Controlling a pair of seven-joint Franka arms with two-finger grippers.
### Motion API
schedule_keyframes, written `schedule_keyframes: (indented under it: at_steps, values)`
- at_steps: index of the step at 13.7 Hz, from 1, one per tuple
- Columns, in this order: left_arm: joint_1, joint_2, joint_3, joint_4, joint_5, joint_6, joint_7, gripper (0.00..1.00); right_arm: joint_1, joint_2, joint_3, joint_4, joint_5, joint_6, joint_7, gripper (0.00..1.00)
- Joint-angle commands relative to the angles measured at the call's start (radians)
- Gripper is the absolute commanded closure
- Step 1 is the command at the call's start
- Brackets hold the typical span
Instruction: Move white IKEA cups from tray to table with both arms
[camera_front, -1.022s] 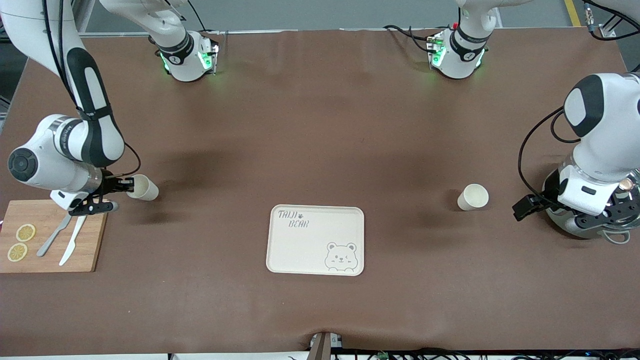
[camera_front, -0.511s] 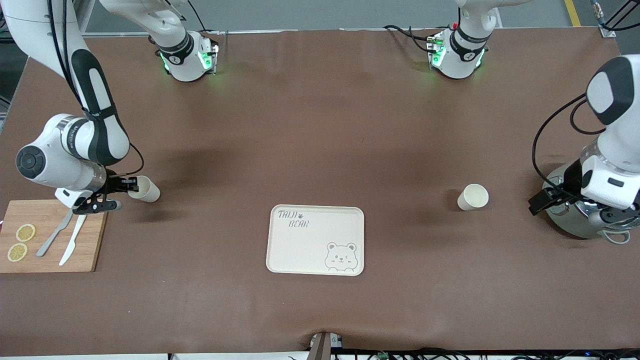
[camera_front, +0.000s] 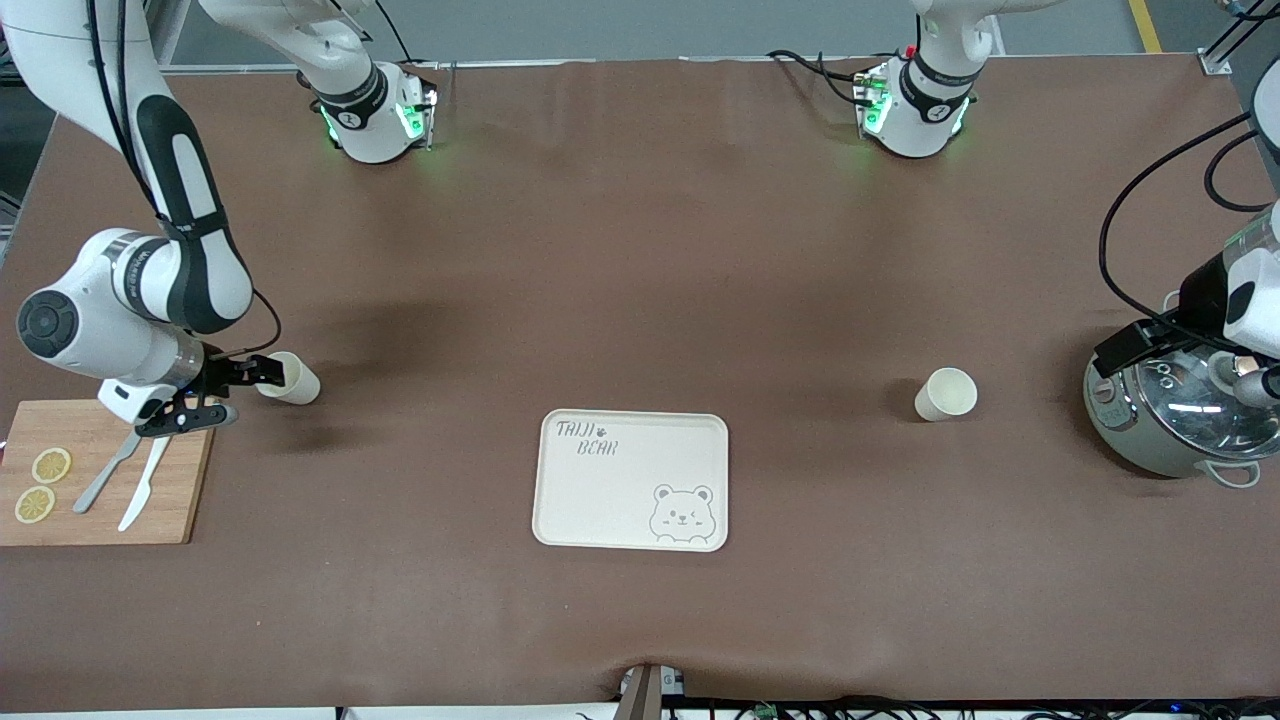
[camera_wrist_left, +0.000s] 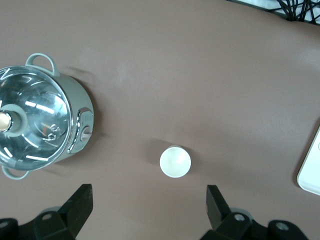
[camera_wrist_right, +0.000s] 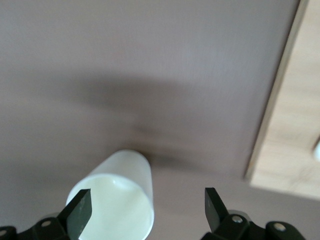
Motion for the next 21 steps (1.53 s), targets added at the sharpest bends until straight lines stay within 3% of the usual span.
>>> schedule_keyframes:
  at_steps: [1,8,10,13,14,18,21]
  values:
    - [0.004,-0.044,0.001,0.015,0.001,-0.079,0.016,0.0,-0.012,-0.01,0.007,0.168,-0.015,-0.141,-0.086,0.0]
    - [0.005,-0.147,-0.002,-0.012,0.001,-0.223,0.059,0.0,-0.001,0.02,0.004,0.614,-0.021,-0.385,-0.073,0.0]
    - [0.007,-0.173,-0.002,-0.039,0.001,-0.222,0.083,0.0,-0.008,0.011,-0.001,0.685,-0.036,-0.409,-0.07,0.0]
    - [-0.016,-0.228,-0.002,-0.094,-0.005,-0.171,0.131,0.0,-0.002,-0.131,0.002,0.681,-0.044,-0.613,-0.07,0.0]
    - [-0.033,-0.248,0.007,-0.13,-0.006,-0.15,0.133,0.0,-0.004,-0.151,0.002,0.68,-0.045,-0.624,-0.047,0.0]
    - [-0.051,-0.267,0.038,-0.149,-0.006,-0.166,0.134,0.0,-0.009,-0.243,0.001,0.661,-0.048,-0.806,0.25,0.0]
    - [-0.054,-0.255,0.035,-0.138,-0.005,-0.168,0.133,0.0,-0.008,-0.346,0.002,0.537,-0.055,-0.83,0.447,0.0]
